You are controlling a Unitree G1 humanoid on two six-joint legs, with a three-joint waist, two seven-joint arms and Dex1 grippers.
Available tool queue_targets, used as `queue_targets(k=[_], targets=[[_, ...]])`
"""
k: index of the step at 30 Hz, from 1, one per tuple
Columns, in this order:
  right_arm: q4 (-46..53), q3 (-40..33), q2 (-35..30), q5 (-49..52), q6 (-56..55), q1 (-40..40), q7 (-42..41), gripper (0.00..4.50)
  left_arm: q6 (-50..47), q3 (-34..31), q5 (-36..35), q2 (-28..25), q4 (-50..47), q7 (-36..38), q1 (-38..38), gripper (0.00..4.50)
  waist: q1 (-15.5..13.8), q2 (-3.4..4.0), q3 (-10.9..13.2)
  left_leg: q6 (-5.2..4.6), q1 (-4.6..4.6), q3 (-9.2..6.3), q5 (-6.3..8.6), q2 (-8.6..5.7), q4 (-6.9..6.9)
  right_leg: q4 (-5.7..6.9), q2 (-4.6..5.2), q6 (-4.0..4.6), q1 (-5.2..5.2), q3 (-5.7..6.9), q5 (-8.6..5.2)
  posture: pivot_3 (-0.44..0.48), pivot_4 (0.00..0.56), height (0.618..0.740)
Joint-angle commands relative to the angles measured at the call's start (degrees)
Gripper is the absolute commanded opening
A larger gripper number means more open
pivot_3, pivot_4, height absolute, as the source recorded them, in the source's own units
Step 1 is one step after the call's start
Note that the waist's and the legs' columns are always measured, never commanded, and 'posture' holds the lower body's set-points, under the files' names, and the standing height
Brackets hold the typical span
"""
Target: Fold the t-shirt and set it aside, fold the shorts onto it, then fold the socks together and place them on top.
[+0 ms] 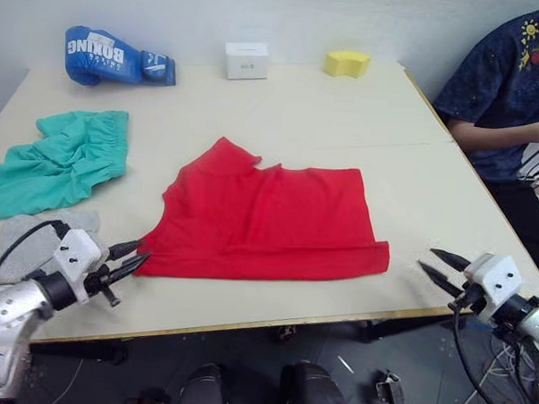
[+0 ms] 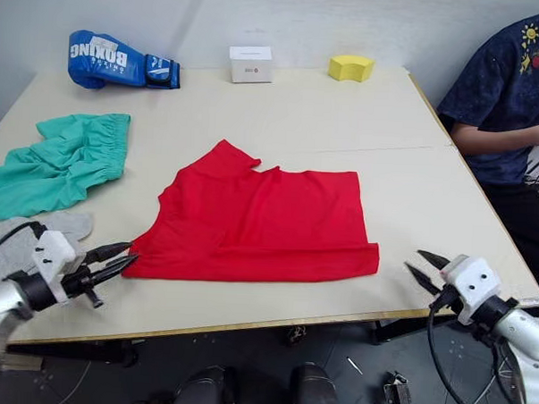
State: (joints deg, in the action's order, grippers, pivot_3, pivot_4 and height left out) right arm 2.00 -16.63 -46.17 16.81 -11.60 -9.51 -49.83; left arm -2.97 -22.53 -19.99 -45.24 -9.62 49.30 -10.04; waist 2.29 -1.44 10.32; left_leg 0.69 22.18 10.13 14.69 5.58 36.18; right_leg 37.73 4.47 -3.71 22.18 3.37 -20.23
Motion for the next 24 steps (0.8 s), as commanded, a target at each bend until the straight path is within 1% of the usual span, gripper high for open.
queue_targets(k=[1,2,4,7,12,17,20,21,22,23,24], targets=[[1.6,3.5,-2.1,-2.5,-3.6,0.3,-5.1,2.69,7.1,0.2,3.5,-3.7,4.2,4.7,0.5,2.2,0.0,0.0,0.0,0.01,0.0,0.0,0.0,0.0,-0.02,-0.01,0.0,0.03,0.01,0.01,-0.02,0.0,0.15,0.74],[0.6,4.9,-2.5,-4.5,-5.0,1.2,-5.4,3.04,9.8,1.6,5.6,-5.3,6.1,6.2,0.8,2.52,0.0,0.0,0.0,0.01,0.0,0.0,0.0,0.0,-0.02,-0.02,0.01,0.08,0.03,0.01,-0.04,0.0,0.15,0.74],[-2.0,7.7,-2.5,-8.3,-7.3,3.6,-5.1,3.04,14.2,4.5,9.1,-7.2,9.6,7.7,2.1,2.52,0.1,0.01,0.0,0.02,0.05,0.07,0.0,-0.01,-0.04,-0.04,0.05,0.27,0.12,0.0,-0.15,0.0,0.15,0.74],[-6.9,11.0,-2.4,-13.7,-10.6,7.7,-3.4,3.04,16.6,7.9,12.4,-7.8,12.6,7.3,4.8,2.52,0.4,0.04,0.0,-0.01,0.15,0.21,-0.01,-0.06,-0.04,-0.03,0.1,0.31,0.26,-0.09,-0.17,0.0,0.15,0.74],[-16.2,15.1,-2.6,-21.3,-17.7,14.3,-0.1,3.04,16.3,11.1,14.7,-7.8,15.2,6.8,7.2,2.52,1.0,-0.19,-0.1,-0.01,0.03,0.22,-0.03,-0.03,-0.05,-0.02,0.09,0.3,0.16,-0.11,-0.16,0.0,0.15,0.74],[-22.5,18.8,-2.1,-24.0,-22.6,19.3,1.2,3.04,15.5,14.0,17.8,-7.7,18.6,5.5,10.3,2.52,1.1,-0.27,-0.1,0.0,-0.21,0.24,-0.06,-0.04,-0.02,0.01,0.12,0.32,-0.07,-0.14,-0.15,0.0,0.15,0.74],[-24.7,20.3,-1.7,-24.6,-25.5,21.1,1.9,2.47,15.4,15.0,18.4,-7.8,19.7,5.2,11.2,2.56,1.1,-0.3,-0.2,0.29,-0.84,0.23,0.13,-0.03,-0.14,-0.11,0.15,0.36,-0.59,-0.13,-0.17,0.0,0.15,0.74],[-25.3,20.8,-1.5,-24.7,-25.9,21.7,2.2,2.15,15.3,15.3,18.6,-7.8,20.0,5.1,11.3,2.56,1.1,-0.27,-0.2,0.34,-1.06,0.22,0.17,-0.01,-0.21,-0.22,0.16,0.46,-0.63,-0.12,-0.23,0.0,0.15,0.74],[-25.9,21.4,-1.3,-24.6,-26.5,22.1,2.1,1.81,15.4,15.5,18.7,-7.7,20.2,5.1,11.4,2.19,1.1,-0.22,-0.2,0.34,-1.06,0.22,0.17,-0.01,-0.24,-0.23,0.16,0.47,-0.69,-0.12,-0.24,0.0,0.15,0.74],[-26.3,21.8,-1.2,-24.8,-27.1,22.5,2.2,1.45,15.3,15.8,18.7,-7.6,20.3,5.1,11.4,2.0,1.1,-0.19,-0.3,0.34,-1.02,0.23,0.17,-0.01,-0.26,-0.23,0.16,0.48,-0.78,-0.15,-0.24,0.0,0.15,0.74],[-26.8,22.2,-1.2,-24.8,-27.6,22.8,2.4,1.06,15.3,16.1,18.6,-7.5,20.4,5.1,11.5,1.7,1.1,-0.14,-0.3,0.33,-1.01,0.23,0.16,-0.01,-0.27,-0.21,0.16,0.47,-0.8,-0.15,-0.23,0.0,0.15,0.74]])
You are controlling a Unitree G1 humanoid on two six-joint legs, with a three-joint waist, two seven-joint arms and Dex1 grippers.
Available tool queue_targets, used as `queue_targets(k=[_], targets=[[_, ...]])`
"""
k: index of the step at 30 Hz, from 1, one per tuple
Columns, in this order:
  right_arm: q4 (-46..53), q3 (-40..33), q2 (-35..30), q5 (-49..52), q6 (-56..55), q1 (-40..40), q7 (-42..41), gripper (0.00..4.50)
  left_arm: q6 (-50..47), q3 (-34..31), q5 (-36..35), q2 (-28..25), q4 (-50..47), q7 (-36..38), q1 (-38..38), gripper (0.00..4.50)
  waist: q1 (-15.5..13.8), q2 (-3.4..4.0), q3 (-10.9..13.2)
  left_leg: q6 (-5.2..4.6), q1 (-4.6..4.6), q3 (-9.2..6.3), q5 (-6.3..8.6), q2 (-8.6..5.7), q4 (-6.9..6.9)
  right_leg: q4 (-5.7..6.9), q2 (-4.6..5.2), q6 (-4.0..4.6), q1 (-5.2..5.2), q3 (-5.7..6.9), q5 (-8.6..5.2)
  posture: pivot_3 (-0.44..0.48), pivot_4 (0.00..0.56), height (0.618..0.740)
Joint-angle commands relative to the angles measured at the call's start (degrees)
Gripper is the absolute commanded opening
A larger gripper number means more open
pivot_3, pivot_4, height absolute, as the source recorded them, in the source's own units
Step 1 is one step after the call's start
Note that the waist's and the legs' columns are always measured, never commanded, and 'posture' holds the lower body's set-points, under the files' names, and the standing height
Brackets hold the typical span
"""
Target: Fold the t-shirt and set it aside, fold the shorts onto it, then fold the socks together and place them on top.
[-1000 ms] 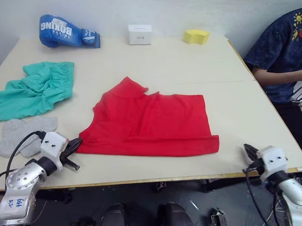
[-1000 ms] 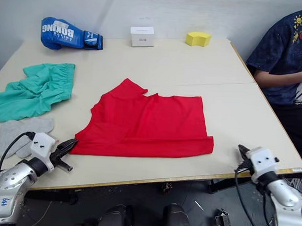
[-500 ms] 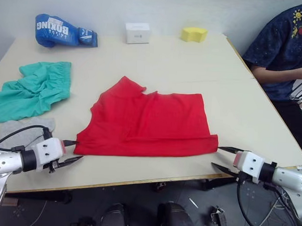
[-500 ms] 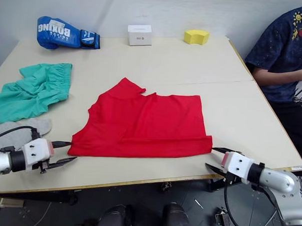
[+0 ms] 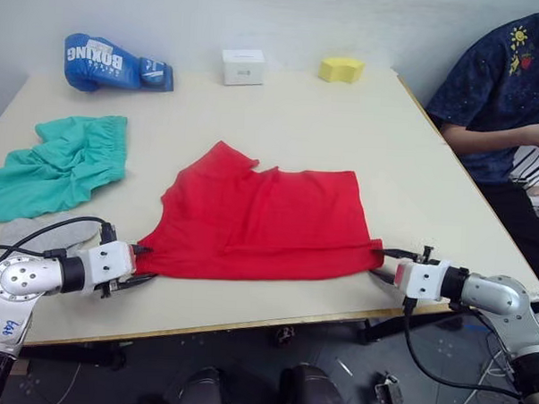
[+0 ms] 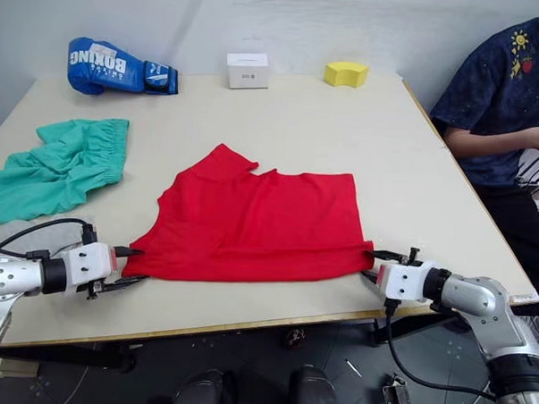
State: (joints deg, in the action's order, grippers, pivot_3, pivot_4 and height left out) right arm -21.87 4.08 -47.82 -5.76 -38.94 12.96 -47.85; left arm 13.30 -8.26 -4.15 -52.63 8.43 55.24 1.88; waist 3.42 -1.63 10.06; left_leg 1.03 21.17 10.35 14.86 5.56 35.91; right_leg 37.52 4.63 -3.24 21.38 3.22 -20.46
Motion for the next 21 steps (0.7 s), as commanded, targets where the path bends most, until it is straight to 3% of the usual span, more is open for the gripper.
queue_targets(k=[1,3,5,6,16,21], targets=[[-3.2,1.8,0.5,-2.0,-0.6,0.6,0.3,0.72,-0.8,2.0,2.8,-0.1,2.3,-0.9,-0.5,1.39,0.0,0.11,-0.1,0.0,0.0,0.0,0.0,0.0,0.0,0.01,0.0,0.0,0.0,-0.01,0.0,0.0,0.15,0.74],[-3.0,2.0,0.3,-0.7,-1.2,0.8,-0.4,0.04,-1.5,1.5,1.6,-0.2,0.9,-0.6,-1.9,0.75,0.0,0.14,-0.1,0.0,0.01,0.0,-0.01,0.01,0.0,0.07,-0.01,-0.01,0.03,-0.01,0.0,0.0,0.15,0.74],[-2.5,1.9,-0.1,0.9,-1.5,0.5,-1.3,0.0,-2.2,0.8,0.6,-0.4,-0.8,-0.3,-4.0,0.1,0.0,0.22,-0.1,0.0,0.03,0.01,-0.01,0.01,0.0,0.11,-0.01,-0.01,0.08,-0.03,0.0,0.0,0.15,0.74],[-2.0,1.8,-0.5,2.0,-1.6,-0.1,-2.1,0.0,-2.5,0.0,-0.2,-0.6,-2.2,0.0,-5.8,0.03,0.0,0.22,-0.1,0.0,0.03,0.0,-0.01,0.01,-0.02,0.13,-0.01,-0.01,0.09,-0.03,0.0,0.0,0.15,0.74],[7.1,-2.2,-6.7,10.8,-0.1,-12.0,-7.1,0.0,-10.4,-14.2,-10.5,3.7,-21.0,0.3,-30.6,0.03,0.0,0.23,-0.1,0.35,0.04,-0.01,0.29,0.08,-0.26,0.12,-0.16,-0.23,0.2,-0.08,-0.53,0.0,0.15,0.74],[10.7,-3.8,-8.2,13.0,1.6,-16.1,-8.1,0.0,-11.1,-18.8,-11.5,6.3,-26.6,-0.5,-38.4,0.03,-0.1,0.08,-0.1,0.22,0.08,0.0,0.54,0.05,-0.16,-0.06,-0.17,-0.28,0.16,-0.13,-0.6,0.0,0.15,0.74]])
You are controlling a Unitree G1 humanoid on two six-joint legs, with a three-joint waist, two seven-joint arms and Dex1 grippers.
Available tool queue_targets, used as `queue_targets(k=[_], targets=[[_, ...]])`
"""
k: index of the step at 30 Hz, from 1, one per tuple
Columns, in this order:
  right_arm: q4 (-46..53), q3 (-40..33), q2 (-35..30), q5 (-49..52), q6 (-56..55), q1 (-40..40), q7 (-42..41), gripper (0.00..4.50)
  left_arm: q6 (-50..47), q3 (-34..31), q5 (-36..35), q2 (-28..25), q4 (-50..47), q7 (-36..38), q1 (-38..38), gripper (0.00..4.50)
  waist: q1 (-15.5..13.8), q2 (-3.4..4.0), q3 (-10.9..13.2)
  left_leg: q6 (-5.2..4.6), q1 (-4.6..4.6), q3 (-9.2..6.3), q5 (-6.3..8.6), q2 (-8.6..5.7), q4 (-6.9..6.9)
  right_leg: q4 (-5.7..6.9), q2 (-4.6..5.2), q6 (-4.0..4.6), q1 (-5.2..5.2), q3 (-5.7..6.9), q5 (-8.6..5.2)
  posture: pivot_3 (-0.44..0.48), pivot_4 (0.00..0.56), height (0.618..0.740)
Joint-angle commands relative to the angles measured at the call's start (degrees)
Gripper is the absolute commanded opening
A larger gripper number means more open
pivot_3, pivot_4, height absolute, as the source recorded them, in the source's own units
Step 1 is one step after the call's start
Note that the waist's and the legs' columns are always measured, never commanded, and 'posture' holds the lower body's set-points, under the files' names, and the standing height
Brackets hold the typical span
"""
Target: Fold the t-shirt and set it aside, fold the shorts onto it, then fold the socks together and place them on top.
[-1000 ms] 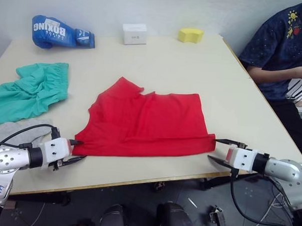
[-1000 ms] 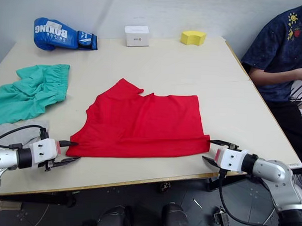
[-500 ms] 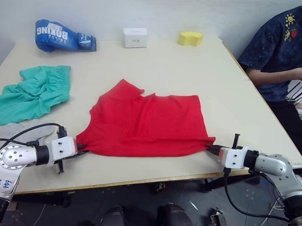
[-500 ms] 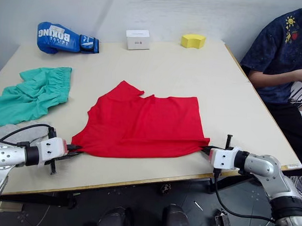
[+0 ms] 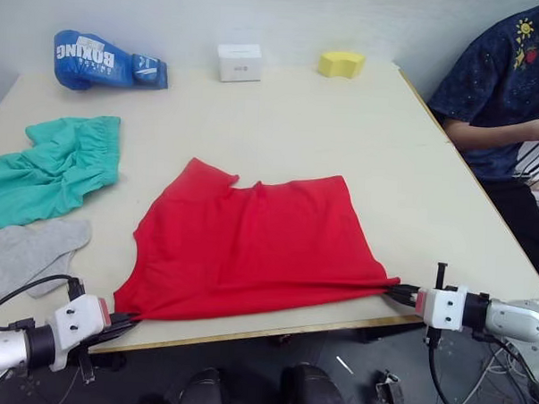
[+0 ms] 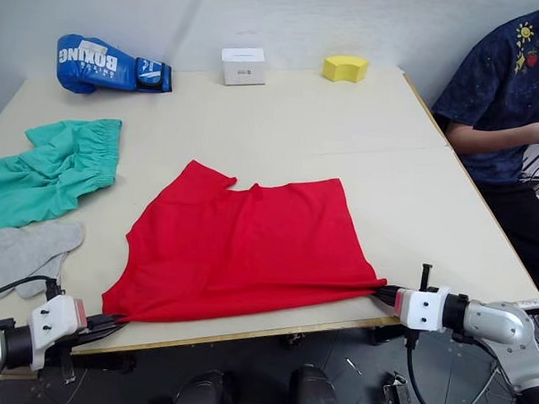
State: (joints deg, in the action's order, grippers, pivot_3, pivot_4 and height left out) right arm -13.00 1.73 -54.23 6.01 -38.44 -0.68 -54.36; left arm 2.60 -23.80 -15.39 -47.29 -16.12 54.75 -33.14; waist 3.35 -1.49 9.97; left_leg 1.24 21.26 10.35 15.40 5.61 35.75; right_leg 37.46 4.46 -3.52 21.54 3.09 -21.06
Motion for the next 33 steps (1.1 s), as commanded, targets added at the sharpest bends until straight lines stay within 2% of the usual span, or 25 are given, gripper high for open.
queue_targets(k=[1,9,12,15,16,18,21,24,25,28,31,33], targets=[[2.5,-1.7,-1.9,1.5,1.5,-3.2,-1.7,0.0,-0.4,-3.8,0.0,1.5,-2.4,-0.3,-4.3,0.03,-0.1,-0.09,0.1,-0.17,0.0,-0.01,0.12,0.0,0.0,-0.02,0.0,0.01,-0.02,0.0,-0.01,0.0,0.15,0.74],[5.3,-1.6,-1.1,1.7,4.3,-5.3,-1.6,0.0,-1.1,-4.0,0.6,2.8,-2.8,-1.4,-4.5,0.03,0.0,-0.19,0.1,-0.02,0.01,-0.07,0.32,0.0,0.24,-0.04,0.02,0.29,-0.09,-0.02,-0.14,0.0,0.15,0.74],[6.1,-1.7,-0.8,3.4,6.2,-6.2,-2.1,0.0,-2.8,-5.5,-1.6,3.7,-4.6,-1.1,-5.6,0.63,0.0,-0.22,0.1,-0.05,0.02,-0.07,0.33,-0.01,0.26,-0.04,0.04,0.3,-0.1,-0.04,-0.14,0.0,0.15,0.74],[8.7,-2.8,0.2,7.5,11.0,-7.1,-2.1,0.0,-4.0,-7.8,-3.4,5.2,-5.4,-1.1,-6.6,1.51,0.0,-0.28,0.1,-0.31,0.04,-0.07,0.2,0.01,0.25,-0.04,0.03,0.29,-0.08,-0.03,-0.14,0.0,0.15,0.74],[9.8,-2.9,-0.1,8.2,11.5,-7.4,-2.7,0.43,-4.8,-8.8,-4.5,5.5,-5.6,-0.7,-7.1,1.87,-0.1,-0.29,0.1,-0.31,0.05,-0.09,0.22,0.02,0.24,-0.04,0.02,0.29,-0.07,-0.03,-0.14,0.0,0.15,0.74],[11.8,-3.6,0.0,9.5,13.0,-8.2,-3.2,0.88,-7.0,-10.6,-7.0,5.5,-5.8,0.8,-7.9,2.42,-0.1,-0.31,0.1,-0.3,0.07,-0.1,0.24,0.01,0.23,-0.04,0.01,0.28,-0.05,-0.03,-0.14,0.0,0.15,0.74],[16.5,-6.5,-0.7,12.7,17.4,-11.6,-3.4,1.97,-15.8,-16.3,-13.2,2.2,-5.3,5.8,-10.7,3.42,0.0,-0.45,0.2,-0.28,0.09,-0.12,0.25,0.05,0.22,-0.04,-0.01,0.29,-0.01,0.0,-0.14,0.0,0.15,0.74],[20.8,-11.8,-2.0,16.4,25.0,-14.4,-2.8,2.95,-23.3,-22.0,-20.0,-1.1,-1.2,8.2,-8.1,4.33,-0.2,-0.37,0.4,-0.26,0.16,-0.16,0.26,0.03,0.24,-0.04,-0.01,0.33,0.04,0.02,-0.17,0.0,0.15,0.74],[21.7,-13.7,-2.2,17.4,27.2,-14.4,-2.2,3.3,-26.0,-23.3,-22.4,-2.2,0.2,8.7,-6.4,4.5,-0.2,-0.3,0.4,-0.19,0.19,-0.19,0.31,0.02,0.29,-0.05,0.0,0.34,0.06,0.02,-0.17,0.0,0.15,0.74],[24.1,-18.8,-1.4,20.1,34.5,-11.7,1.6,4.37,-31.4,-24.5,-26.8,-5.0,3.5,8.8,0.3,4.5,-0.2,-0.2,0.6,-0.07,0.17,-0.25,0.38,-0.04,0.39,-0.09,0.06,0.49,0.09,0.02,-0.17,0.0,0.15,0.74],[23.7,-20.9,0.2,19.9,37.6,-8.3,4.3,4.44,-32.7,-22.5,-27.3,-5.5,5.8,6.8,7.9,4.5,-0.1,-0.23,0.6,-0.11,0.21,-0.28,0.35,-0.08,0.35,-0.18,0.05,0.72,0.02,-0.06,-0.12,0.0,0.15,0.74],[22.4,-20.4,1.2,19.0,38.5,-4.7,5.3,4.44,-32.3,-19.5,-25.7,-5.2,5.9,5.8,11.8,4.5,0.0,-0.23,0.6,-0.11,0.22,-0.28,0.35,-0.09,0.31,-0.19,0.05,0.56,0.0,-0.06,-0.03,0.0,0.15,0.74]])
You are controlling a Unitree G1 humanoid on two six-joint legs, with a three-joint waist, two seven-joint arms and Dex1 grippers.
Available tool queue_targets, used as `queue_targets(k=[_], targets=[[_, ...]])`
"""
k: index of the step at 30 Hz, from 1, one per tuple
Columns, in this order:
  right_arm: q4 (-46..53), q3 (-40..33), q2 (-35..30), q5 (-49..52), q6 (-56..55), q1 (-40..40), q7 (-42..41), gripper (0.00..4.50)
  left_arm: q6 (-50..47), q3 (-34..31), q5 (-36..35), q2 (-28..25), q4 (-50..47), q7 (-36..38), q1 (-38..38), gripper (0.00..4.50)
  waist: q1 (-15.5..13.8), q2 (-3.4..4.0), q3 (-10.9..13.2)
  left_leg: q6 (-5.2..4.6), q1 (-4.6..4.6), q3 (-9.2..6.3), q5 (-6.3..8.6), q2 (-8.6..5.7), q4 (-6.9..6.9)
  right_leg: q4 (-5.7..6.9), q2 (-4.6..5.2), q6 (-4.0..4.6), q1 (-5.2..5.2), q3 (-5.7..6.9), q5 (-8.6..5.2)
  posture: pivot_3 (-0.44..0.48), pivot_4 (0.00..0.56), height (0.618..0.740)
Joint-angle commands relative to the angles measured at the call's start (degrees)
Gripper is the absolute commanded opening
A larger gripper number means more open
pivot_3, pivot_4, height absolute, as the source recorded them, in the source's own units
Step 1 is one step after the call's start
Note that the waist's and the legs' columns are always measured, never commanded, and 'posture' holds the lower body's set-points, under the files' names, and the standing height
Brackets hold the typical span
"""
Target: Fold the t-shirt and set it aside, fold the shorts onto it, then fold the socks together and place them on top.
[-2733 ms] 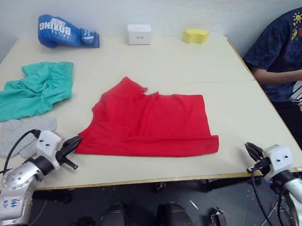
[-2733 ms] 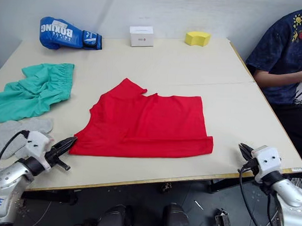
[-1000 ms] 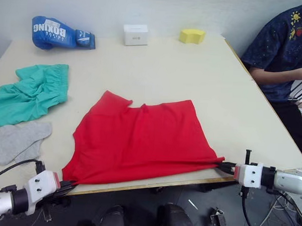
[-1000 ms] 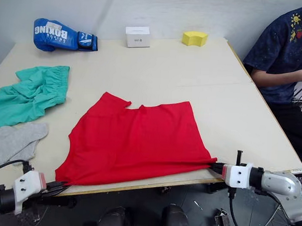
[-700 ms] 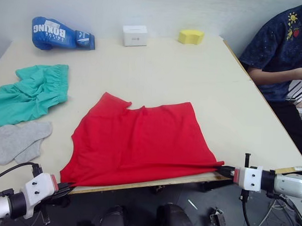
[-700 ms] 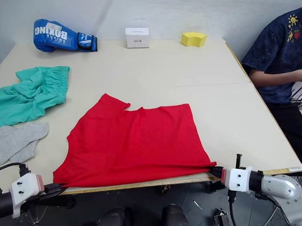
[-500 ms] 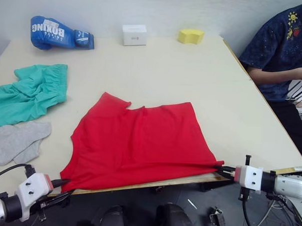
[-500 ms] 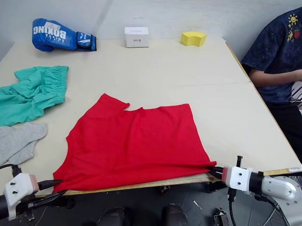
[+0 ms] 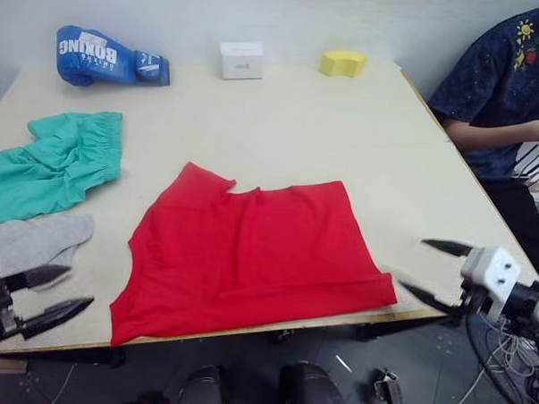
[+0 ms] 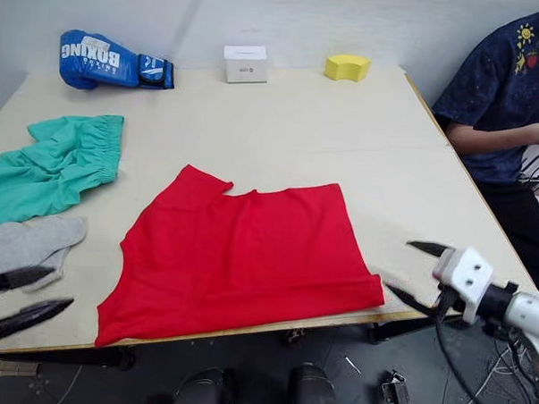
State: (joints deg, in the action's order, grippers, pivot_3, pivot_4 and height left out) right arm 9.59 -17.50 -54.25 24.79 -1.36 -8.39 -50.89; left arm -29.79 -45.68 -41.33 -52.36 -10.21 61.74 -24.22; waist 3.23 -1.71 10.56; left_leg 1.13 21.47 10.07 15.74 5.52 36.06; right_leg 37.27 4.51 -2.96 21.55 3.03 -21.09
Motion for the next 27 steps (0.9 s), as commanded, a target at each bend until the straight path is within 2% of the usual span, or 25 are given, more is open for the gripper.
queue_targets(k=[1,2,3,5,6,8,9,11,15,20,23,27], targets=[[-1.0,-0.5,2.3,0.0,1.8,5.4,2.5,4.44,0.5,4.1,1.4,-0.2,-0.3,-1.6,4.2,4.5,0.2,0.01,0.0,0.02,0.04,0.01,0.01,0.0,-0.03,0.0,0.0,-0.15,0.04,0.0,0.08,0.0,0.15,0.74],[-1.9,0.0,3.2,-0.4,1.9,7.5,3.1,4.44,0.9,5.5,2.4,-0.1,-0.5,-1.9,5.2,4.5,0.4,0.09,0.1,0.05,0.07,0.01,0.03,-0.03,-0.08,-0.01,-0.01,-0.19,-0.03,0.03,0.1,0.0,0.15,0.74],[-2.8,0.5,4.3,-0.9,2.0,9.5,3.8,4.44,1.3,7.0,3.5,-0.1,-0.6,-2.7,6.4,4.5,0.8,0.18,0.1,-0.35,0.18,-0.49,-0.23,-0.24,-0.18,-0.17,0.03,-0.28,-0.23,0.39,0.15,0.0,0.15,0.74],[-4.1,1.7,5.5,-1.7,2.3,12.3,3.8,4.44,1.0,9.0,5.1,-0.4,-1.6,-4.3,8.1,4.5,1.7,0.31,0.2,-0.31,0.59,-2.36,-0.73,-0.99,-0.69,-0.66,0.58,-0.6,-1.0,2.2,0.32,0.0,0.15,0.74],[-4.4,2.0,6.0,-1.9,2.8,13.3,3.9,4.44,0.9,9.5,5.8,-0.4,-2.1,-5.2,8.8,4.5,1.8,0.34,0.2,-0.31,0.61,-3.09,-0.97,-1.34,-0.81,-0.69,0.93,-0.65,-1.12,2.97,0.28,0.0,0.15,0.74],[-5.5,2.9,7.6,-3.0,4.0,16.4,5.6,4.44,-1.1,9.0,5.2,-0.1,-4.3,-8.3,10.5,4.5,1.1,0.44,0.3,-0.1,1.28,-4.53,-1.83,-1.96,-1.08,-0.64,1.47,-0.78,-1.1,4.4,0.21,0.0,0.15,0.74],[-6.1,3.2,8.1,-3.5,4.5,17.8,6.1,4.44,-2.0,8.7,4.8,0.0,-5.3,-9.4,11.1,4.5,0.2,0.39,0.3,0.06,1.56,-4.32,-1.91,-1.85,-0.82,-0.4,1.36,-0.8,-0.55,4.06,0.19,0.0,0.15,0.74],[-7.4,4.5,8.8,-4.5,4.4,20.0,5.6,4.44,-3.4,8.5,4.4,0.3,-6.9,-11.2,12.1,4.5,-1.2,0.36,0.4,0.11,1.88,-4.14,-2.06,-1.82,-0.79,-0.15,1.31,-0.82,-0.12,3.75,0.17,0.0,0.15,0.74],[-11.9,7.0,10.6,-5.3,4.0,25.2,4.0,4.44,-3.7,9.7,5.2,1.4,-7.8,-15.2,16.1,4.5,-1.9,0.38,0.4,-0.36,1.76,-3.91,-1.92,-1.86,-0.72,0.1,1.36,-0.87,-0.04,3.41,0.25,0.0,0.15,0.74],[-22.4,8.4,12.4,-6.2,2.0,32.6,1.5,4.44,-3.5,15.7,8.3,2.4,-4.7,-19.1,23.6,4.5,-1.7,0.43,0.4,-0.35,1.66,-3.77,-2.31,-1.82,-0.69,0.12,1.36,-0.66,-0.03,3.29,0.67,0.0,0.15,0.74],[-33.2,9.7,13.2,-7.9,-0.5,39.8,-1.1,4.44,-4.1,21.8,10.1,2.6,-0.5,-19.9,30.9,4.5,-1.6,0.47,0.5,-0.39,1.65,-3.7,-2.51,-1.76,-0.73,0.15,1.31,-0.61,0.06,3.23,0.8,0.0,0.15,0.74],[-50.4,12.4,15.4,-11.7,-1.6,50.7,-2.3,4.44,-5.1,30.2,15.3,4.5,10.3,-23.1,43.5,4.5,-1.5,0.5,0.5,-0.32,1.63,-3.55,-2.59,-1.73,-0.76,0.25,1.16,-0.69,0.16,3.1,0.87,0.0,0.15,0.74]])
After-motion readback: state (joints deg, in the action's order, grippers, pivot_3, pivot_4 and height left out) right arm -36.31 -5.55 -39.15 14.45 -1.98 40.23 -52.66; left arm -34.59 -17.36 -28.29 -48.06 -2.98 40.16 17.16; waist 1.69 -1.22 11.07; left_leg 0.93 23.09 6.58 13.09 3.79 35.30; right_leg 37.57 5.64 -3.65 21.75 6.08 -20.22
